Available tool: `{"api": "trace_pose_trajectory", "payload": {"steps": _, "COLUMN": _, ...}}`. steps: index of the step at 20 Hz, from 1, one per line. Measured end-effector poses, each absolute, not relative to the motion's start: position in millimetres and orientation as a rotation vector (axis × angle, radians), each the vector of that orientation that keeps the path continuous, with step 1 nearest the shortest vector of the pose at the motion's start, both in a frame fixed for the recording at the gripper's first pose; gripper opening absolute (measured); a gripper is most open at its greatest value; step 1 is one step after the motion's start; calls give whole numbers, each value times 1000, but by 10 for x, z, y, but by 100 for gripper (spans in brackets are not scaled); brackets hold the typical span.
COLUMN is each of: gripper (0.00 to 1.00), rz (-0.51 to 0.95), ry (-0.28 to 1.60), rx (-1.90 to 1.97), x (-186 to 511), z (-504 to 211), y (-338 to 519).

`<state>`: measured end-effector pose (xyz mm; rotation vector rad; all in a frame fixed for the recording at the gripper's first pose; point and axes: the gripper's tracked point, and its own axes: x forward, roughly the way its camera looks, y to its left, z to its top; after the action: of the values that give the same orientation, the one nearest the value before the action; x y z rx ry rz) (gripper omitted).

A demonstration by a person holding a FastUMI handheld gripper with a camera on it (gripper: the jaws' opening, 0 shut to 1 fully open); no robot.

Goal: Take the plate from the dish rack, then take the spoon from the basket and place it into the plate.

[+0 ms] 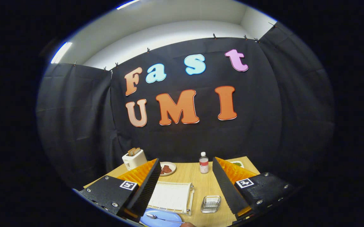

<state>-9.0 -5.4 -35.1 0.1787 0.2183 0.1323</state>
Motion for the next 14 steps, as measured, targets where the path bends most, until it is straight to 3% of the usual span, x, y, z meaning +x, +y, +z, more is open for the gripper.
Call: {"api": "trace_pose_trajectory", "payload": {"steps": 14, "gripper": 98, "rz": 101, "ry": 29, "rx": 78, "x": -64, "z": 245, "y": -93}}
